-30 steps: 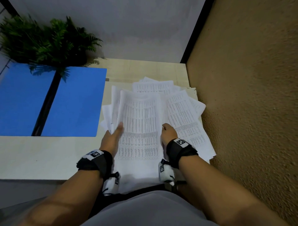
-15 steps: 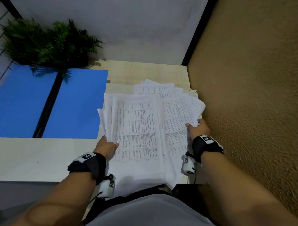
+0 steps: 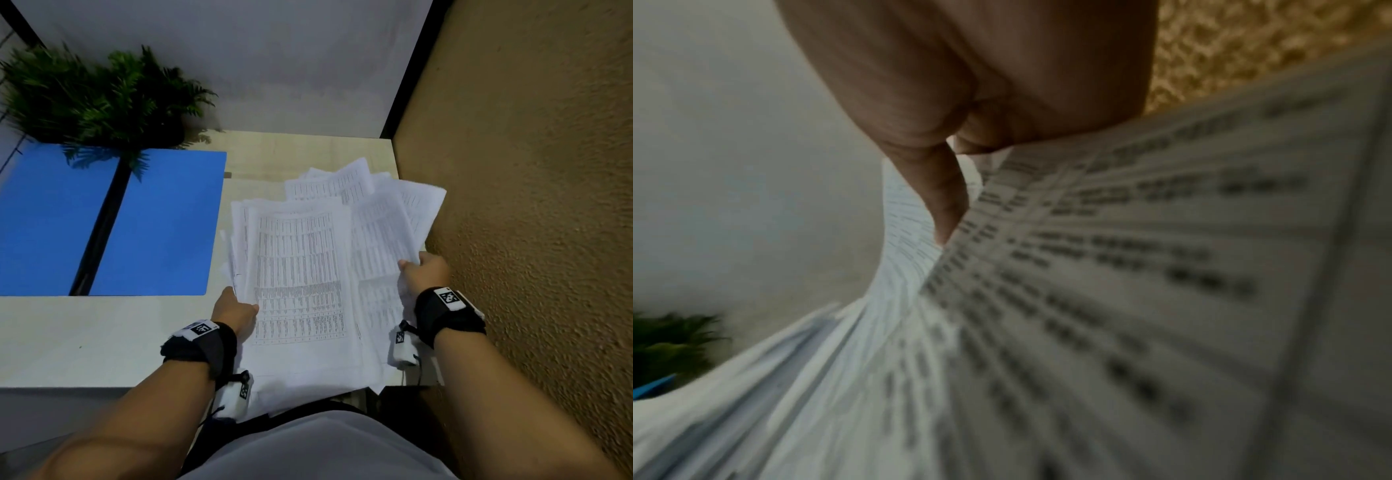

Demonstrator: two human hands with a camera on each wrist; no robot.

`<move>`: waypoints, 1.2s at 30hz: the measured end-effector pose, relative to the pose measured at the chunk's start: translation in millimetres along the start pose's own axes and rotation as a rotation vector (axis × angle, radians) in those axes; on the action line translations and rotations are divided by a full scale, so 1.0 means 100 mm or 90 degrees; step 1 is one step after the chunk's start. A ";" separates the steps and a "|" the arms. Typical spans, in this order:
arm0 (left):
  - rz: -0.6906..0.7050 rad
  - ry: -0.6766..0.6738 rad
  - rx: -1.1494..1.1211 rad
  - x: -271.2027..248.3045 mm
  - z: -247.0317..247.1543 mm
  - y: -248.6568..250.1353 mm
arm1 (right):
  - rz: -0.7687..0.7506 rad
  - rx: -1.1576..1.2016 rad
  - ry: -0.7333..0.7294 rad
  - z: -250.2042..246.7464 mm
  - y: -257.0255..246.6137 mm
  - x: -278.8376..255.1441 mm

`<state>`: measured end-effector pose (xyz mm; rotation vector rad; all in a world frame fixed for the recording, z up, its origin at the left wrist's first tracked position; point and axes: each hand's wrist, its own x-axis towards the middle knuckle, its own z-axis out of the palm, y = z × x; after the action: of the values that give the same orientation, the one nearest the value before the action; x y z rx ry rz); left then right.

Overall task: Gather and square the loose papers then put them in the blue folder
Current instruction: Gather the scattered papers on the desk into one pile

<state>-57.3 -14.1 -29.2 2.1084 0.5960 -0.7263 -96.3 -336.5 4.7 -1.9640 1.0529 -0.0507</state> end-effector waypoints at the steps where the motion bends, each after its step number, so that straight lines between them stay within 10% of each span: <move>1: 0.001 -0.001 0.003 0.02 0.00 -0.01 | -0.039 -0.047 0.027 -0.08 -0.08 -0.04; 12: 0.030 -0.020 0.025 0.03 0.00 -0.04 | -0.306 -0.069 0.312 -1.05 -0.84 -0.45; 18: 0.028 -0.082 -0.014 0.02 -0.08 0.01 | -0.400 0.263 0.176 -1.09 -1.23 -0.69; 27: -0.023 -0.085 -0.127 -0.03 -0.15 0.00 | -0.231 -0.125 -0.222 0.34 -0.53 -0.25; 36: 0.032 -0.090 -0.093 0.01 -0.11 -0.08 | 0.071 0.046 -0.149 1.06 -0.07 0.01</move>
<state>-58.6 -0.6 -29.3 1.9141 0.5018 -0.7722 -47.7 -262.9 -55.1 -1.7941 0.9887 0.1957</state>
